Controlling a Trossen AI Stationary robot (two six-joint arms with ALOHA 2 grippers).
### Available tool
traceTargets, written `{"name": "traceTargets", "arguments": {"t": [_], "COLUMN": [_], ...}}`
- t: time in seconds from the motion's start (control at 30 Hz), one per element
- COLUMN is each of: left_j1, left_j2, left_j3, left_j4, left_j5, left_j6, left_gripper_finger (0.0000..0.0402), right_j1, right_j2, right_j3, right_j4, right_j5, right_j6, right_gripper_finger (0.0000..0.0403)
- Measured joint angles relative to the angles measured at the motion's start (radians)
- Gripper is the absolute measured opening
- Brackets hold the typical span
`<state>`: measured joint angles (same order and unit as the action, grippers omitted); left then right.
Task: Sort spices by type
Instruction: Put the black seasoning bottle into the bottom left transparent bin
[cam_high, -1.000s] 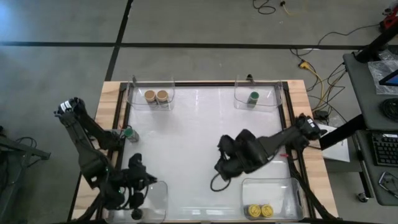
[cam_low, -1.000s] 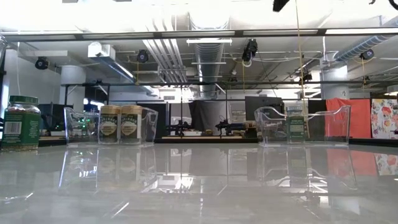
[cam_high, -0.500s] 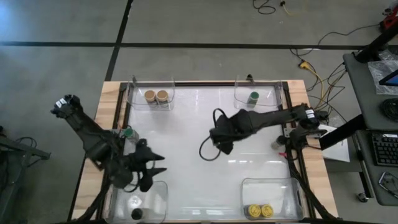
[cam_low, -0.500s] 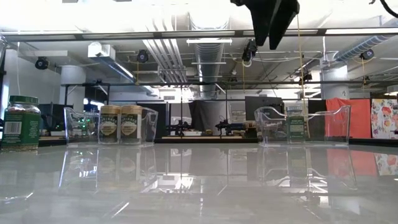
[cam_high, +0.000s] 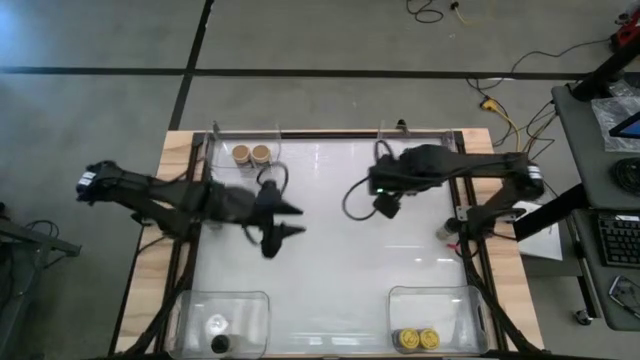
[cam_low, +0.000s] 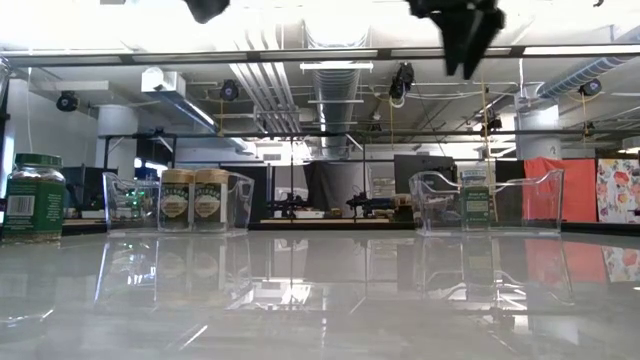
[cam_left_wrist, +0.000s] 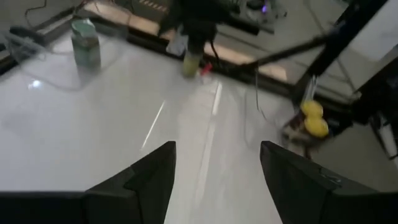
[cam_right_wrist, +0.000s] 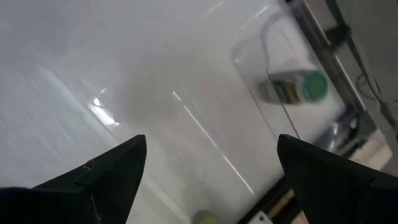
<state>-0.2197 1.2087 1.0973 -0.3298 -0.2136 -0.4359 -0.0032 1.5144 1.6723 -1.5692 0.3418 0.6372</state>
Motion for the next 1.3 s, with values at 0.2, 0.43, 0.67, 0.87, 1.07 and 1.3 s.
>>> {"name": "traceTargets", "arguments": {"t": [0.2,0.43,0.67,0.87,1.07,1.3], "left_j1": [0.172,0.253,0.260,0.237,0.205,0.202], "left_j2": [0.010,0.010,0.018,0.015,0.012,0.032], "left_j3": [0.000,0.001,0.001,0.001,0.001,-0.003], "left_j4": [0.086,0.120,0.129,0.100,0.066,0.064], "left_j5": [0.155,0.226,0.227,0.232,0.232,0.226], "left_j6": [0.040,0.110,0.147,0.125,0.121,0.130], "left_gripper_finger": [0.0218,0.0217,0.0217,0.0217,0.0217,0.0217], "right_j1": [0.001,-0.031,-0.071,-0.116,-0.124,-0.125], "right_j2": [-0.185,-0.307,-0.304,-0.300,-0.271,-0.265], "right_j3": [-0.212,-0.350,-0.452,-0.603,-0.746,-0.826], "right_j4": [0.000,-0.003,0.000,-0.002,-0.004,0.007], "right_j5": [-0.034,-0.247,-0.370,-0.427,-0.479,-0.480], "right_j6": [0.127,0.260,0.219,0.122,0.057,0.054], "right_gripper_finger": [0.0352,0.0352,0.0352,0.0352,0.0352,0.0350]}}
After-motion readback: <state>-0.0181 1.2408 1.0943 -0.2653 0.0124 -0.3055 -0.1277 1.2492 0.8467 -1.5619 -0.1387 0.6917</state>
